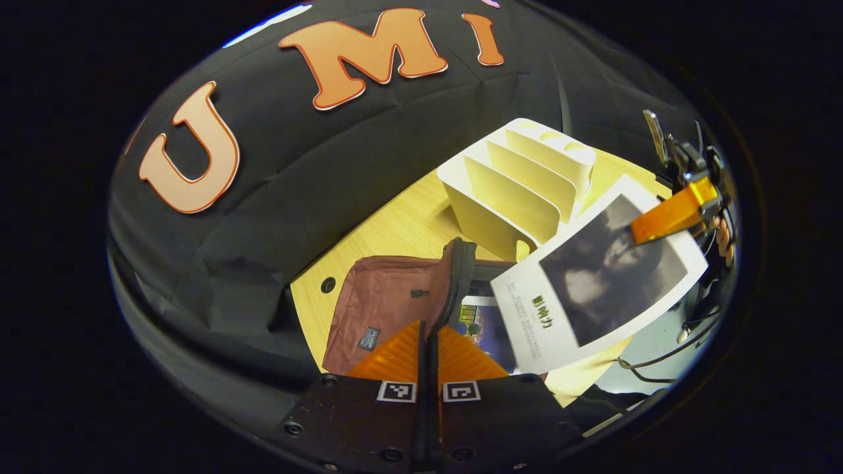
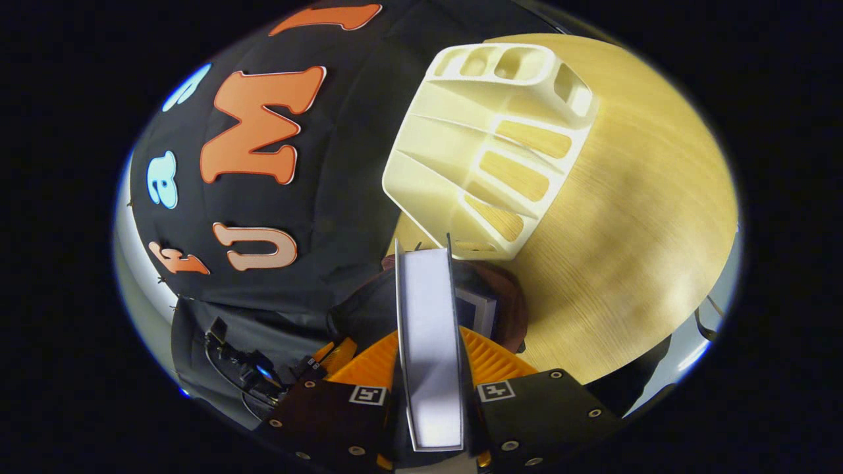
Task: Open the schoolbag, grab two books from the bookshelf and put them into the schoolbag.
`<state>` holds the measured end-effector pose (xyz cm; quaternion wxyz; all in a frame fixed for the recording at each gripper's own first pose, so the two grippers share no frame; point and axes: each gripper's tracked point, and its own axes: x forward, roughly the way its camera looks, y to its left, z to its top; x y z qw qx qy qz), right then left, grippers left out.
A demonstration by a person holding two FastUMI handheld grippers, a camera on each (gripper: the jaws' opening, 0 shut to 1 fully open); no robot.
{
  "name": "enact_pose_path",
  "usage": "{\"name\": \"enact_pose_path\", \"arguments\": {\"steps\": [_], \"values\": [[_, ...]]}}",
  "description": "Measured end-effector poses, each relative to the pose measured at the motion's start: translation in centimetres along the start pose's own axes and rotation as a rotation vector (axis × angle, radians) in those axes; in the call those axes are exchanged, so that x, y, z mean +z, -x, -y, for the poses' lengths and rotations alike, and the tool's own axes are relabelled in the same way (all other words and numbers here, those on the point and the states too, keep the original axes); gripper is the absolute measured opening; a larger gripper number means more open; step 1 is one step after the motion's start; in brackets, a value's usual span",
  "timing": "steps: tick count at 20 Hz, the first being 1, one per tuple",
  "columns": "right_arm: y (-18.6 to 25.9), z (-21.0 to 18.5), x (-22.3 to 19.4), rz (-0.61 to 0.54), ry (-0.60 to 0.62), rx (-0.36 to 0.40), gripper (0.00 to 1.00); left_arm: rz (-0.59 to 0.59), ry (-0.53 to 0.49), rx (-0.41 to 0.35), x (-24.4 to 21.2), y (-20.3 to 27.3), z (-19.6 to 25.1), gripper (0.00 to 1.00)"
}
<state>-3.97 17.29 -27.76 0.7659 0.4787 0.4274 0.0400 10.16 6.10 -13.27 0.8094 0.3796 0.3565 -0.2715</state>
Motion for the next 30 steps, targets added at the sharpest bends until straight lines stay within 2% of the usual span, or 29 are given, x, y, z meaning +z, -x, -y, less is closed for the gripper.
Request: {"name": "enact_pose_path", "arguments": {"steps": [4, 12, 17, 18, 19, 20, 23, 25, 27, 28, 30], "values": [[-4.1, 0.0, -1.6, 0.022, 0.035, 0.054, 0.35, -0.002, -0.015, 0.006, 0.2, 0.4, 0.2, 0.01], [-11.4, -1.3, -3.9, 0.053, 0.005, 0.065, 0.35, 0.008, -0.047, 0.025, 1.7, 0.9, 0.6, 0.01], [-15.0, -2.8, -3.3, 0.098, -0.017, 0.057, 0.35, 0.032, -0.1, 0.042, 3.0, 0.9, 0.7, 0.01], [-15.5, -3.0, -3.0, 0.114, -0.024, 0.046, 0.24, 0.032, -0.105, 0.043, 3.0, 0.8, 0.7, 0.01], [-15.7, -2.7, -2.7, 0.129, -0.02, 0.028, 0.24, 0.033, -0.105, 0.044, 3.3, 0.6, 0.7, 0.01], [-16.1, -2.5, -2.7, 0.133, -0.013, 0.01, 0.35, 0.032, -0.105, 0.044, 3.3, 0.7, 0.6, 0.01], [-17.1, -0.9, -3.6, 0.062, -0.008, -0.05, 0.37, 0.033, -0.101, 0.035, 3.4, 0.2, 0.6, 0.01], [-15.9, 0.1, -4.5, 0.019, 0.052, -0.122, 0.49, 0.025, -0.093, 0.028, 2.9, 0.1, 0.4, 0.01], [-14.9, 1.4, -4.8, -0.017, 0.092, -0.177, 0.71, 0.023, -0.085, 0.02, 2.6, -0.2, 0.4, 0.01], [-14.4, 2.4, -5.0, -0.028, 0.115, -0.207, 0.95, 0.022, -0.082, 0.013, 2.4, -0.2, 0.6, 0.01], [-13.0, 3.6, -4.7, -0.047, 0.148, -0.254, 0.98, 0.019, -0.077, 0.003, 2.2, -0.4, 0.9, 0.01]]}}
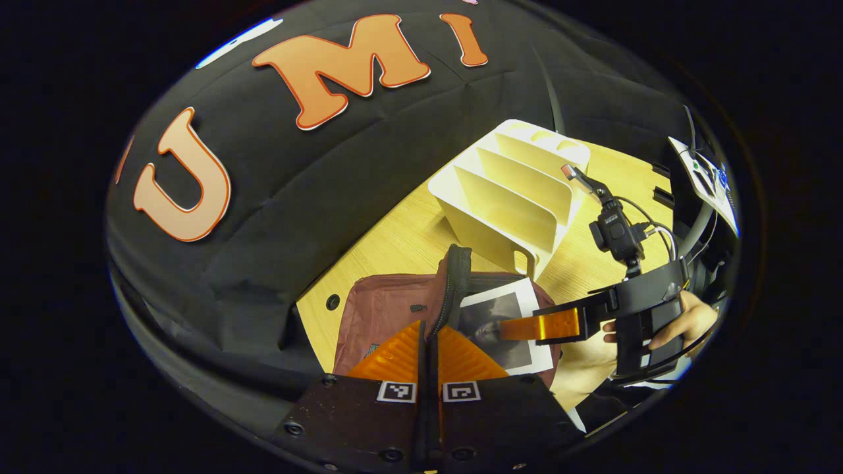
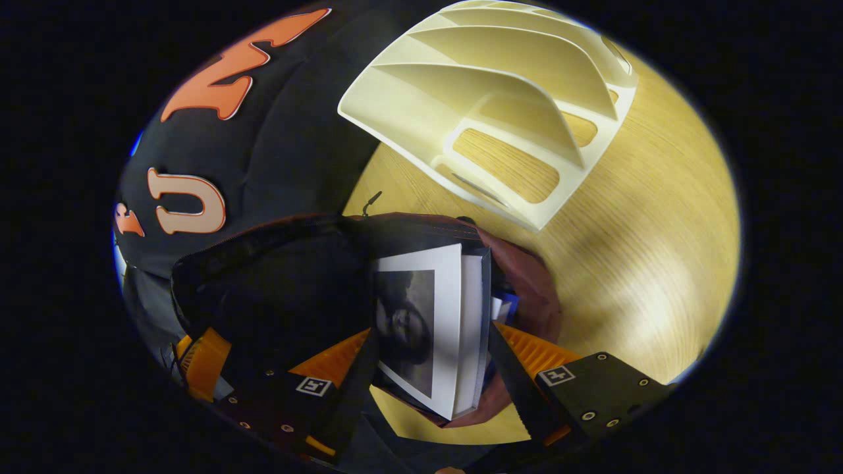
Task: Open the schoolbag, grab two books from the bookshelf and put them into the schoolbag.
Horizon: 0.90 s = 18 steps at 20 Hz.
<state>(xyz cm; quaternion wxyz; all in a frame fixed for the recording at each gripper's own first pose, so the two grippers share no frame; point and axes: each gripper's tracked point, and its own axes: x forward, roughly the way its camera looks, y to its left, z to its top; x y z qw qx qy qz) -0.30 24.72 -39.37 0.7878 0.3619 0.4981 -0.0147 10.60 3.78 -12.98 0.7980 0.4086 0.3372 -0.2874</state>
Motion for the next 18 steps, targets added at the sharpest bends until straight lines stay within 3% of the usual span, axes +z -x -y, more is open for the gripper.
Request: {"name": "enact_pose_path", "arguments": {"steps": [7, 11, 14, 17, 18], "values": [[6.5, 5.4, 2.9, 0.027, 0.07, -0.072, 0.98, -0.001, 0.022, 0.002, -0.8, -0.1, 2.0, 0.01], [10.5, 8.0, 5.1, 0.016, 0.097, -0.101, 0.98, 0.015, 0.056, 0.005, -1.3, 0.1, 4.1, 0.08], [12.5, 10.4, 7.1, -0.001, 0.209, -0.172, 0.98, 0.003, 0.148, -0.017, -2.0, 0.1, 6.3, 0.55], [13.6, 11.2, 9.0, -0.006, 0.276, -0.159, 0.98, -0.024, 0.235, 0.018, -3.0, -0.6, 7.7, 0.98], [14.0, 11.7, 9.4, -0.016, 0.3, -0.155, 0.98, -0.015, 0.268, 0.043, -2.8, -0.9, 8.2, 0.98]]}}
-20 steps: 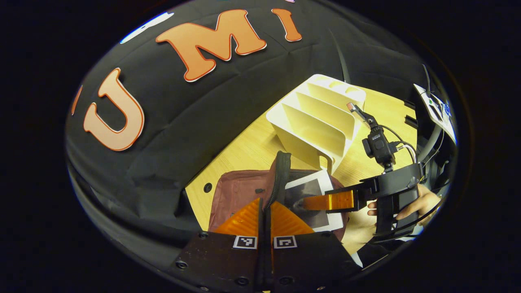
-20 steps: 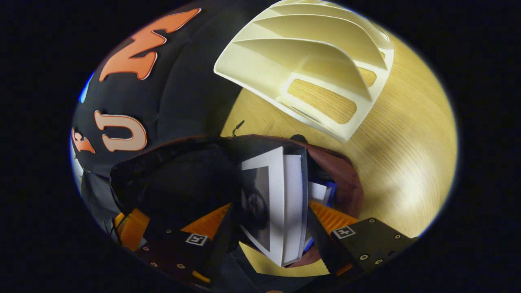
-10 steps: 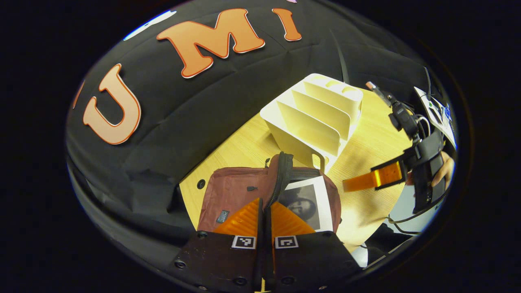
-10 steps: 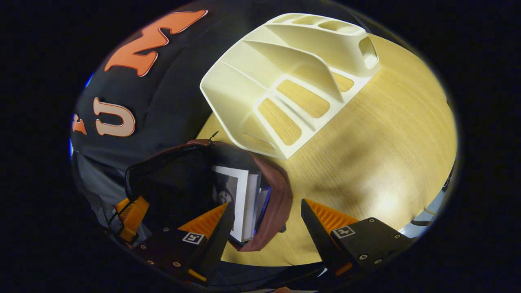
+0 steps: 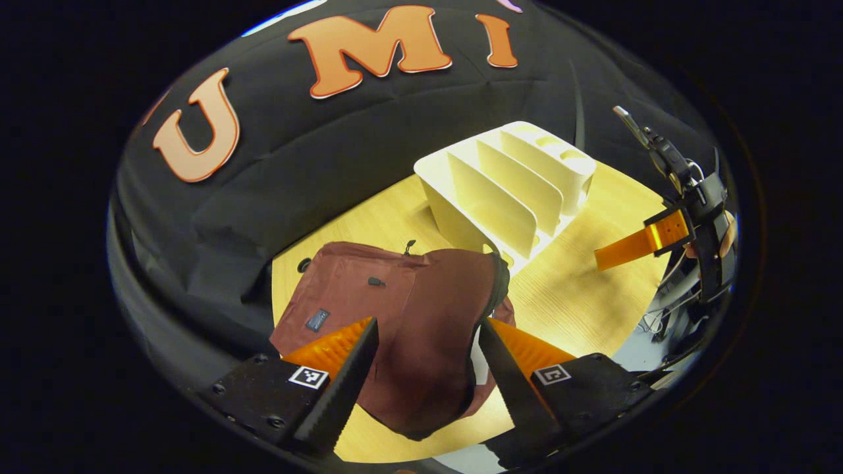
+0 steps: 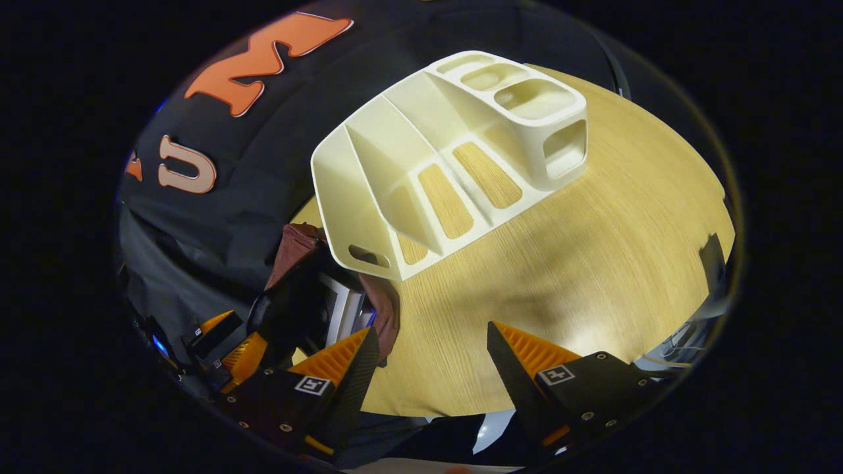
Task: Open the schoolbag, grab two books from the bookshelf and put them into the schoolbag.
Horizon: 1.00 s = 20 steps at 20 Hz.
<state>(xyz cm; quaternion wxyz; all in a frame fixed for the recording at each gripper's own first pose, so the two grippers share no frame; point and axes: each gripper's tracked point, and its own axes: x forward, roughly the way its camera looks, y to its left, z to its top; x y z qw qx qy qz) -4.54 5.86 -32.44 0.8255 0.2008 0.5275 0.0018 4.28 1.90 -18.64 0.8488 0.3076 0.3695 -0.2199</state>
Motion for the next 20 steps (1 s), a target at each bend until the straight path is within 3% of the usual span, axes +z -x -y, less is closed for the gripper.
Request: {"name": "enact_pose_path", "arguments": {"steps": [5, 7, 11, 14, 20], "values": [[1.5, 3.1, 3.2, 0.055, 0.133, -0.044, 0.98, 0.151, 0.205, 0.086, 1.7, 1.1, 1.6, 0.98], [2.7, 1.9, 4.4, 0.108, 0.142, -0.008, 0.98, 0.204, 0.26, 0.107, 2.6, 2.0, 1.1, 0.98], [6.5, -0.7, 7.9, 0.295, 0.164, 0.03, 0.98, 0.33, 0.299, 0.161, 6.2, 4.5, -1.0, 0.98], [10.5, -3.2, 11.4, 0.471, 0.213, 0.061, 0.97, 0.499, 0.329, 0.206, 10.6, 8.1, -2.9, 0.99], [16.5, -5.1, 16.4, 0.757, 0.387, -0.001, 0.97, 0.733, 0.337, 0.26, 14.7, 12.0, -2.4, 0.98]]}}
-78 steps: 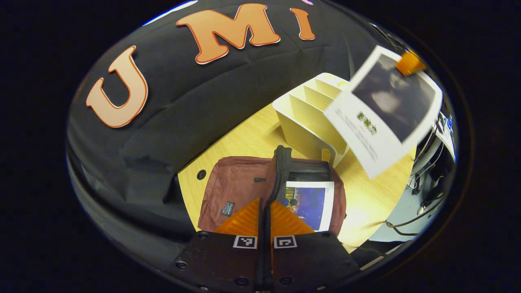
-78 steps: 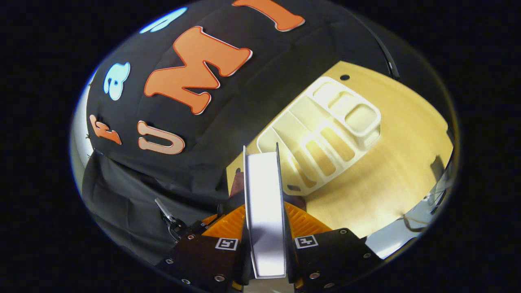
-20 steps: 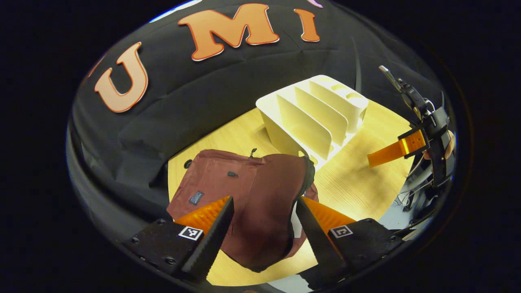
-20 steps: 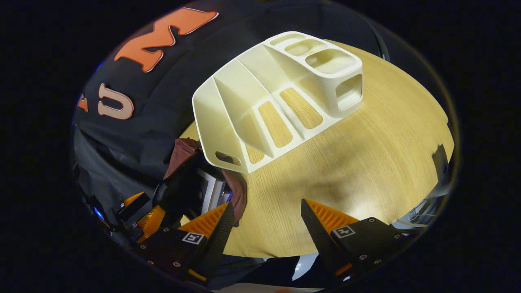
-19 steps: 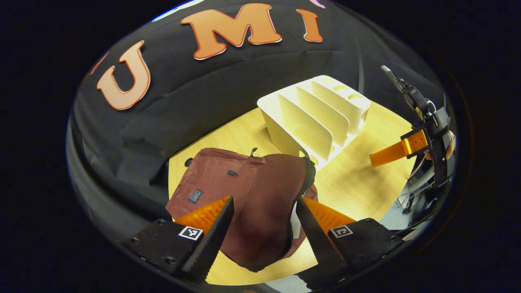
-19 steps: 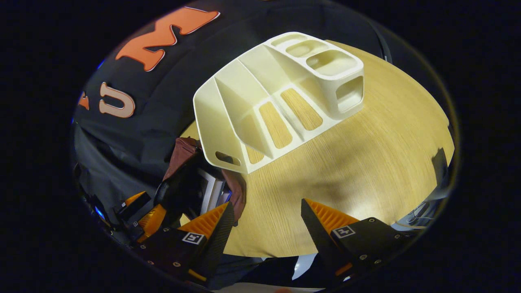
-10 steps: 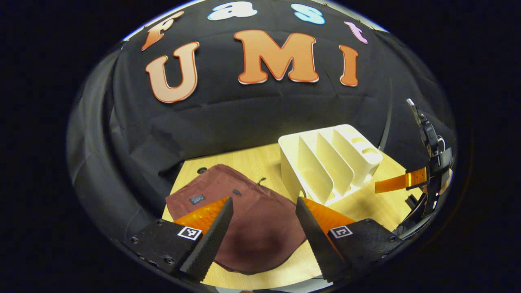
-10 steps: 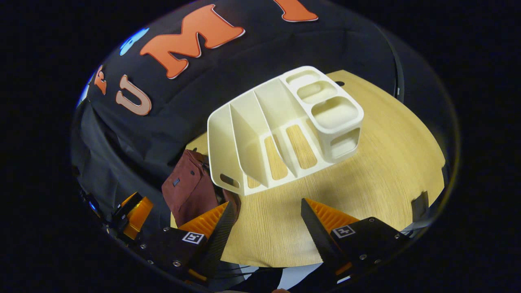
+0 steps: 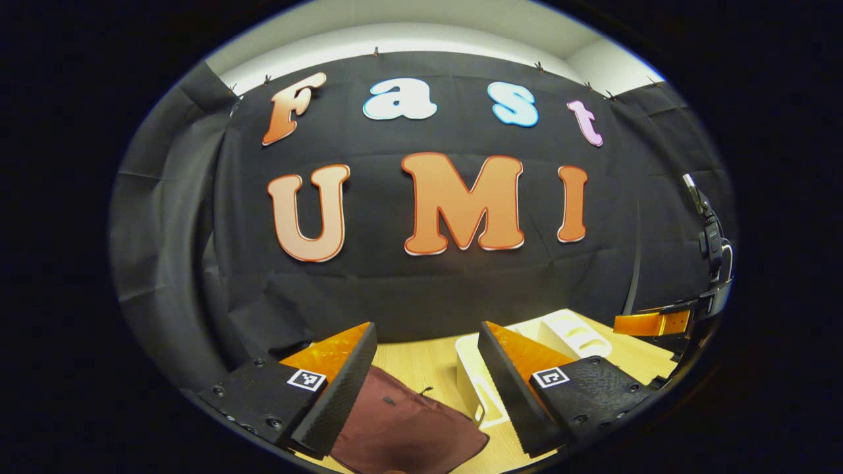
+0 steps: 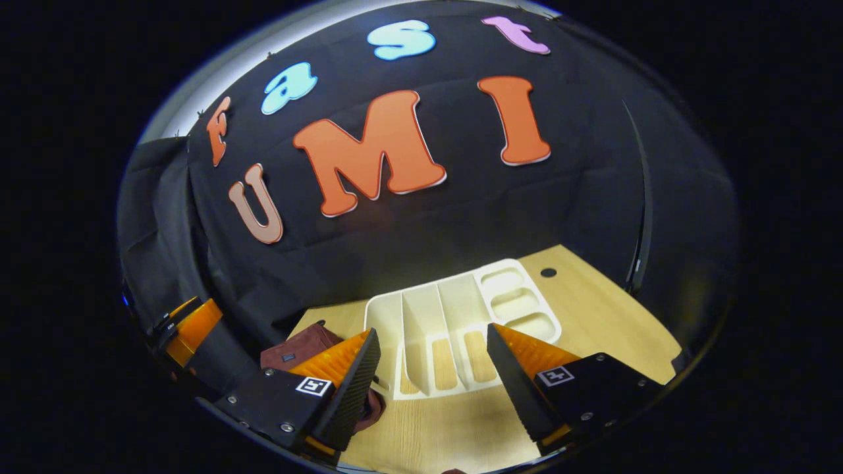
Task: Open the schoolbag, grab two books from the bookshelf and put them into the schoolbag.
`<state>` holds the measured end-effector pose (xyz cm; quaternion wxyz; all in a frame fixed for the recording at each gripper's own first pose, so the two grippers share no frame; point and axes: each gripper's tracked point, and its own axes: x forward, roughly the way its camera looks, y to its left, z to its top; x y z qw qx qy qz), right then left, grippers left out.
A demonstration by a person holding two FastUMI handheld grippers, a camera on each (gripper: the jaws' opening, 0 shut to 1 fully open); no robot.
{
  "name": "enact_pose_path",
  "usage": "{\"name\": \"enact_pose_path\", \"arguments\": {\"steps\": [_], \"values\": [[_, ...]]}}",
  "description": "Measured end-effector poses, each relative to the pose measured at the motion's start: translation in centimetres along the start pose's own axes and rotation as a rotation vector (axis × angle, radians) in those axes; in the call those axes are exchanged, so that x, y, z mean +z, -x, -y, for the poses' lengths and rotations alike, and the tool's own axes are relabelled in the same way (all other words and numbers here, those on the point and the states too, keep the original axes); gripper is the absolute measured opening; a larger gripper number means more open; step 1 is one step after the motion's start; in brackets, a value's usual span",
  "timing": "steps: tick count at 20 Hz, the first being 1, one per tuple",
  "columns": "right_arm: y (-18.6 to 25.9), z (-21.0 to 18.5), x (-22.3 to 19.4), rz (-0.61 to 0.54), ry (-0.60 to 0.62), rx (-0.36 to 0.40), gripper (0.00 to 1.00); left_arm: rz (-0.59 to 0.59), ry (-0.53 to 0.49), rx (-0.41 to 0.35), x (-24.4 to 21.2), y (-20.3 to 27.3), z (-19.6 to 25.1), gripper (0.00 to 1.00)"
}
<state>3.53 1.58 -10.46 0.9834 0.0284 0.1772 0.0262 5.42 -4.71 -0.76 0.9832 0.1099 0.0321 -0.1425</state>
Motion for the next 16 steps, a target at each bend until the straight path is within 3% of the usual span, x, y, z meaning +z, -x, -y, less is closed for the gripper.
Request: {"name": "enact_pose_path", "arguments": {"steps": [4, 6, 10, 16], "values": [[1.0, -0.4, 3.5, 0.126, 0.084, -0.008, 0.97, 0.037, 0.074, 0.037, 0.7, 0.1, 1.0, 0.98], [1.1, -0.6, 3.8, 0.141, 0.121, 0.006, 0.97, 0.098, 0.085, 0.06, 1.4, -0.3, 0.9, 1.0], [1.6, 0.1, 3.4, 0.124, 0.182, -0.015, 0.97, 0.08, 0.113, 0.054, 0.9, -0.3, 1.6, 0.96], [1.9, -0.4, 3.9, 0.15, 0.146, 0.007, 0.97, 0.057, 0.079, 0.085, 0.9, 0.3, 1.0, 0.96]]}}
